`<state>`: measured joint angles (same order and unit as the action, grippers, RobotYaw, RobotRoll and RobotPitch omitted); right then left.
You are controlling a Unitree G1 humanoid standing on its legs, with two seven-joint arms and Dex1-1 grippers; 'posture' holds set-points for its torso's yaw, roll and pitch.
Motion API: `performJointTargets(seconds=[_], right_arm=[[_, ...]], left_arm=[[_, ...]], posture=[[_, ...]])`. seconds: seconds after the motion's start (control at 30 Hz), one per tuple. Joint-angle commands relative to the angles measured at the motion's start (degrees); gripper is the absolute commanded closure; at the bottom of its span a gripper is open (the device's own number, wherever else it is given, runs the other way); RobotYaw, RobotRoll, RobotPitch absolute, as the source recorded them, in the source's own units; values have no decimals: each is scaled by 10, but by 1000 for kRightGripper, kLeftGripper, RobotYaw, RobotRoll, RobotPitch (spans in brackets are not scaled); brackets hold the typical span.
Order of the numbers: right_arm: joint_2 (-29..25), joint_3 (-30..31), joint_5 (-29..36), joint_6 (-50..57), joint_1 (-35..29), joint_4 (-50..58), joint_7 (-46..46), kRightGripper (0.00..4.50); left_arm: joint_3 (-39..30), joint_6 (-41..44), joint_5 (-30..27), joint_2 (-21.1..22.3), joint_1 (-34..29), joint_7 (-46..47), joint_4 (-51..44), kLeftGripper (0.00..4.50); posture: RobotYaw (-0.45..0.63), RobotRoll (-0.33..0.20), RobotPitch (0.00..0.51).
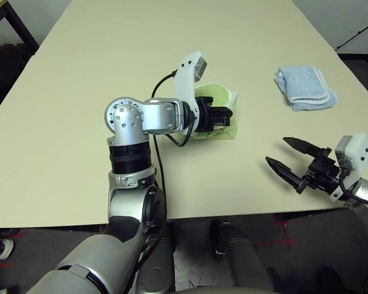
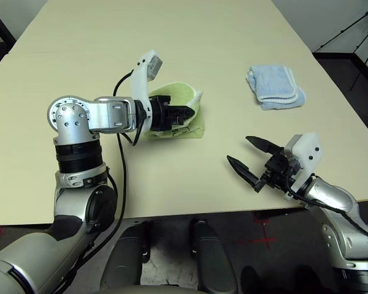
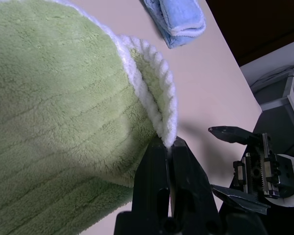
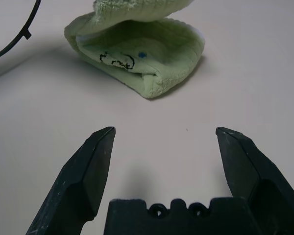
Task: Fold the towel and set it aside.
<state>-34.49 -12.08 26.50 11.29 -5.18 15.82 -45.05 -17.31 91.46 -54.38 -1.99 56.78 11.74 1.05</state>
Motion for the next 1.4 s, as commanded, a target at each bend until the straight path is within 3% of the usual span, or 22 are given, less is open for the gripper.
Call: performJointTargets(seconds=[0.03,0.47,0.87,1.0,1.13,1.4], right_arm=[[-6,-15,6,7,-10,15,2,0],[-3,-10,7,7,-12,19,8,0],[-6,-14,10,3,-14,14,4,0],[-5,-22,16,4,-7,11,7,0],[9,-27,44,35,18,29,33,0],[50,6,82,141,133,51,120,0]], left_arm=[[18,8,31,-12,-20,-18,3,4482],[42,-41,115,-15,-32,-70,17,4482],[2,-55,135,-36,-17,-86,21,34],[-18,-62,126,-26,-5,-104,19,34],[-22,-80,130,31,-1,-144,24,34],[13,-154,158,133,-23,-202,4,34]], posture=[[-4,0,222],[-13,0,223],[-8,0,221],[0,0,216],[17,0,210],[68,0,193]])
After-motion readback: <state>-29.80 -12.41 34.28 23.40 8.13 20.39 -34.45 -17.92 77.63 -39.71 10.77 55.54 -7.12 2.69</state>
